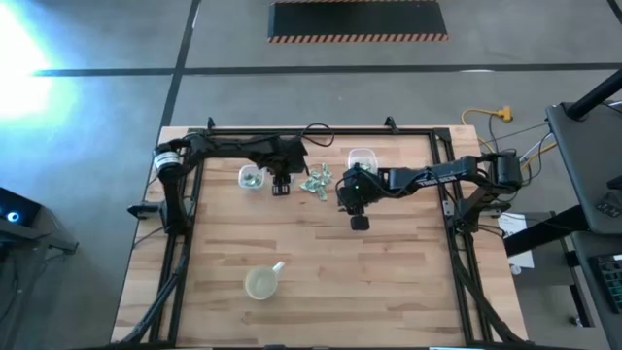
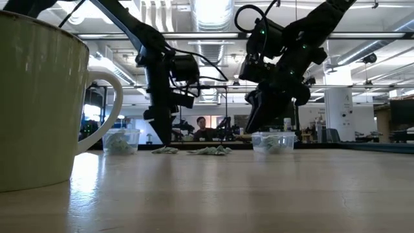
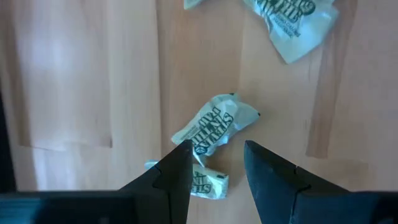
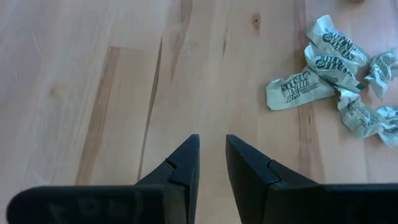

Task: Pick and place items into bin
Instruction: Put the green stevia packet into the square transparent bin

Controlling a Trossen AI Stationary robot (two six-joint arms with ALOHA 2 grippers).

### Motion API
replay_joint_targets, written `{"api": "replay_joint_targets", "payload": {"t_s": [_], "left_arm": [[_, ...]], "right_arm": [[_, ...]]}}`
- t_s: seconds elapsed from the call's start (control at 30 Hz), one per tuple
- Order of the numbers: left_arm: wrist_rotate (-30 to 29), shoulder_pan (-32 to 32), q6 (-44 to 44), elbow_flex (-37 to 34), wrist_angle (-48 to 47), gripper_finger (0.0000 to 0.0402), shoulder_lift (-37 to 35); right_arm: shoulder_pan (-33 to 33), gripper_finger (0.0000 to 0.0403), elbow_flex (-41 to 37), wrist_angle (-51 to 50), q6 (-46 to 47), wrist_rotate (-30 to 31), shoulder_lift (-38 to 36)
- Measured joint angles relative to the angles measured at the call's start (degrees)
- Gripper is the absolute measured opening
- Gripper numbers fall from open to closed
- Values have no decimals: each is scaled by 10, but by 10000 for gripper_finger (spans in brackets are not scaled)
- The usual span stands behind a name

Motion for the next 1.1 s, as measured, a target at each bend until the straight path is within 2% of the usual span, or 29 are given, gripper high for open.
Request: {"api": "replay_joint_targets", "payload": {"t_s": [0.63,0.77,1.0,1.1], "left_arm": [[-2,0,-6,0,30,122,32],[-1,0,-6,-1,32,92,32],[-2,0,-6,-1,36,11,30],[-2,0,-7,-1,36,5,29]], "right_arm": [[0,68,0,13,7,0,0],[0,68,-1,13,6,0,0],[0,68,-1,13,6,0,0],[0,68,-1,13,6,0,0]]}}
